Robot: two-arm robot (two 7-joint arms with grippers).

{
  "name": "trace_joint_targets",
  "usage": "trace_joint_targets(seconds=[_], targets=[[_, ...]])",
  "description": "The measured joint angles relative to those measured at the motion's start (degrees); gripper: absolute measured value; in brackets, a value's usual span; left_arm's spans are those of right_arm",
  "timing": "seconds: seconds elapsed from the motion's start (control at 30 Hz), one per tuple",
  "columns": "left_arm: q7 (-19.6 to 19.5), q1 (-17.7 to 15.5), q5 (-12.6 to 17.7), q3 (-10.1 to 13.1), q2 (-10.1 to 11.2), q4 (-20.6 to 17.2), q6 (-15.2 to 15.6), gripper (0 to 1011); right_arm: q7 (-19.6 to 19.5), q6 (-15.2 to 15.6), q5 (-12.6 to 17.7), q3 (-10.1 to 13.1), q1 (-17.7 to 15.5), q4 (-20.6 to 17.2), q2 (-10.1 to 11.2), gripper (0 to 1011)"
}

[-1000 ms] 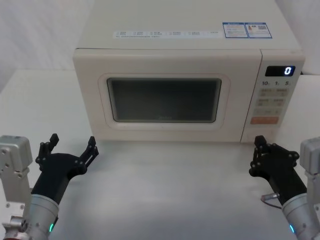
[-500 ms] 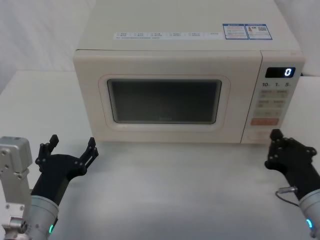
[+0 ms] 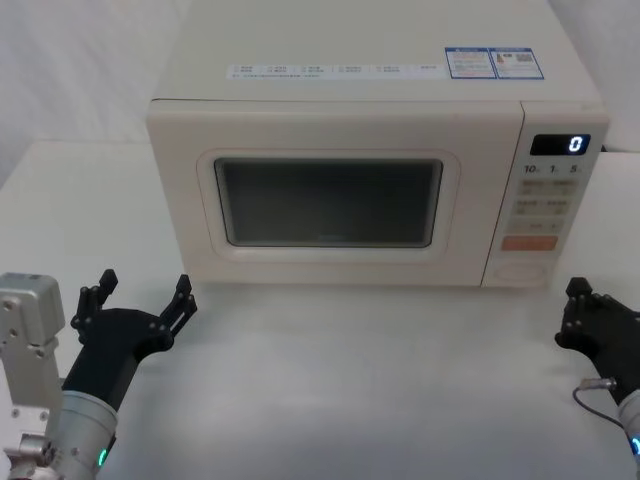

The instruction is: Press the button to open the microwave door with one hand; close the microwave door with the other hand.

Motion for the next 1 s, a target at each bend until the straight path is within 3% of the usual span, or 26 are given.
trace_joint_targets(seconds=[0.3, 0.7, 1.0], targets=[[0.00, 0.00, 0.00, 0.00, 0.00, 0.00, 0.00, 1001, 1.12, 3.69, -0.25, -1.41, 3.94, 3.88, -0.25, 0], [0.00, 0.00, 0.00, 0.00, 0.00, 0.00, 0.00, 1001, 1.55, 9.73, -2.23, -3.82, 8.70, 6.19, 0.13, 0], [0.00, 0.00, 0.00, 0.00, 0.00, 0.00, 0.00, 1001, 0.78, 11.34, -3.16, -4.08, 10.39, 8.22, -0.83, 0]])
